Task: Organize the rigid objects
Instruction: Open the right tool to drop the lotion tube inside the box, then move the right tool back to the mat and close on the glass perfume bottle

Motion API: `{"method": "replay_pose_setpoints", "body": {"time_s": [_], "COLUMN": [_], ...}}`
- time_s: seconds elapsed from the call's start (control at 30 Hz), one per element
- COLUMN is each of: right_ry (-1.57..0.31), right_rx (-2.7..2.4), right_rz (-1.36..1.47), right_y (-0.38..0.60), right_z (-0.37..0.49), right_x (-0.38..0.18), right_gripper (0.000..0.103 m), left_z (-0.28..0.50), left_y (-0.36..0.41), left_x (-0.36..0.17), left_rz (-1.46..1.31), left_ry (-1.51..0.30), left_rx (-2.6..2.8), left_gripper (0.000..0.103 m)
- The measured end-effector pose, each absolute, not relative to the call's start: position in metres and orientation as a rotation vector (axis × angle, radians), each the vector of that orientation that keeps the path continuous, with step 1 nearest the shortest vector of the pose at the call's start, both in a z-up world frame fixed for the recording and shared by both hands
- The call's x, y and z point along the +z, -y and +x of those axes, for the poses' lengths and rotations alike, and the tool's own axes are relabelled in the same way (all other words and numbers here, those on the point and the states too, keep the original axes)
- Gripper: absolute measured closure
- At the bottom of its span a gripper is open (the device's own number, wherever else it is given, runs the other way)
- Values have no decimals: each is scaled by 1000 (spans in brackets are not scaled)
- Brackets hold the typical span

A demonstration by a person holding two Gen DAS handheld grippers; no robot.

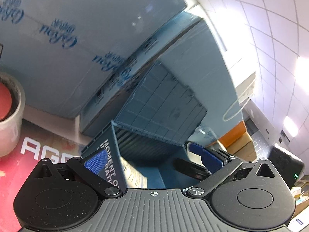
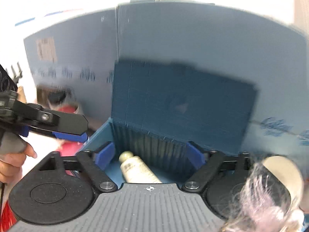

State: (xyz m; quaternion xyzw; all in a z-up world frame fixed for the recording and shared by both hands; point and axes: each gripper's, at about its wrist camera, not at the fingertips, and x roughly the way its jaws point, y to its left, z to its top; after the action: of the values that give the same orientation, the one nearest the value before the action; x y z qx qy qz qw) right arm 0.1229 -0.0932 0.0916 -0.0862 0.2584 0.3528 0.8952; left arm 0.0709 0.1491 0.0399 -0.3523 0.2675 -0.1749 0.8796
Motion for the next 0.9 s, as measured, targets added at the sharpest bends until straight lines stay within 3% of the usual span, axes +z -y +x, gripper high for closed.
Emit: {"method": "replay_pose_setpoints", "body": {"time_s": [0.2,0.43,0.9], "right_ry": [-432,-384,-319], "right_rx": [654,564,206], "right_rz": [-63,-1,-30], "right_y": [144,179,260], "right_z": [76,33,-23], "right_x": [100,95,58], "right_gripper": [16,8,5], "left_z": [53,37,30], "left_y": [-140,-113,-49], "left_x": [62,77,70], "left_rz": [-673,-597,-460], "left_ry": [-457,-395,-486], "left_rx": [-376,-399,-577], "left_gripper": [0,0,0]}}
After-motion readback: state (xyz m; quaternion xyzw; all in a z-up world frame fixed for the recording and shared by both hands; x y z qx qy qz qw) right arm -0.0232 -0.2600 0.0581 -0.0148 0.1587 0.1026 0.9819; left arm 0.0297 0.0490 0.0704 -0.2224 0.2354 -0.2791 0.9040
